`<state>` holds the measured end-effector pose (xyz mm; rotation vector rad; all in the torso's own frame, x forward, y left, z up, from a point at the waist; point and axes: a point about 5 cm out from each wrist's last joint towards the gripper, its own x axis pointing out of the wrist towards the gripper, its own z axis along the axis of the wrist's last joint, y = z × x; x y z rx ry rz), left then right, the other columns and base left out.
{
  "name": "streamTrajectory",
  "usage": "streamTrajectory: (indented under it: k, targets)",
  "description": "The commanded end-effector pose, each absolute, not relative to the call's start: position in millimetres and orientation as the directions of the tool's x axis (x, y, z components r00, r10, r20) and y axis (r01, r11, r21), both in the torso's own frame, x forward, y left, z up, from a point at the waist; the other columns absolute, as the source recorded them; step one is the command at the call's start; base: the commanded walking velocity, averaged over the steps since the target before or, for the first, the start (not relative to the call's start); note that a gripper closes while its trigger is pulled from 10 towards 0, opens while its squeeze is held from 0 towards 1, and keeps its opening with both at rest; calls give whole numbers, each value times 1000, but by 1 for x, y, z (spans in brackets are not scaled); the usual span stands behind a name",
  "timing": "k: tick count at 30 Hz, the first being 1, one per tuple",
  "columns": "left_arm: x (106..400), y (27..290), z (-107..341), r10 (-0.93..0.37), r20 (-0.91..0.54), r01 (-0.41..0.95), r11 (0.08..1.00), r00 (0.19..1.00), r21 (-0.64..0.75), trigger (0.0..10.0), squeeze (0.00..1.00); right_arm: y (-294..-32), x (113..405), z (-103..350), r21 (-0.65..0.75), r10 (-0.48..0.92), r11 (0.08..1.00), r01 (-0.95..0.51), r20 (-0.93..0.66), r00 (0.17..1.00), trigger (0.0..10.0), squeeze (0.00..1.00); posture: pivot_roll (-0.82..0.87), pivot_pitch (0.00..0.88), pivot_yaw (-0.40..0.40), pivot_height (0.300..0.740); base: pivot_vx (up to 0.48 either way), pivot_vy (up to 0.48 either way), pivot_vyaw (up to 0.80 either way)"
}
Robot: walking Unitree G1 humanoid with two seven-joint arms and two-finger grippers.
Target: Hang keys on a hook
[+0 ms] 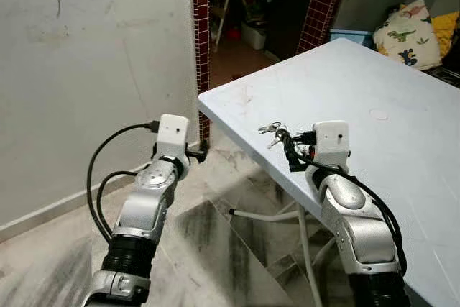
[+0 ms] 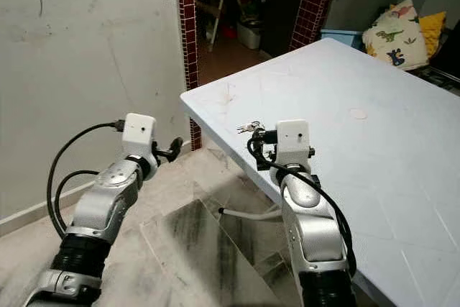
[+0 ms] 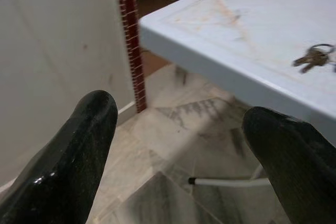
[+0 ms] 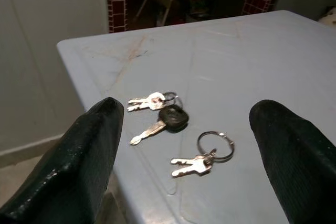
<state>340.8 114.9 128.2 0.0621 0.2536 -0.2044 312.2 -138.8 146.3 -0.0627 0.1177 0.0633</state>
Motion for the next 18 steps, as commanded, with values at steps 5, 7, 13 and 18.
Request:
streamTrajectory:
  k: [5,7,13,18]
  targets:
    - [349,111,133,-196,-228,209,977,954,33,10000,0,-137,325,143,-87,33,995,-49,-177,984,10000,0,97,0,-42,740,0,0,0]
    - [348,110,128,-201,-241,216,976,950,36,10000,0,-136,329,140,-96,19,995,-38,-192,981,10000,0,97,0,-46,740,0,0,0]
    - [331,89,103,-370,-326,392,920,870,3,10000,0,-144,339,135,-103,-28,995,8,-194,981,10000,0,122,0,-63,740,0,0,0]
    - [321,79,93,-440,-349,476,879,827,19,10000,0,-149,342,121,-82,-38,996,20,-226,973,10000,0,125,0,-64,740,0,0,0]
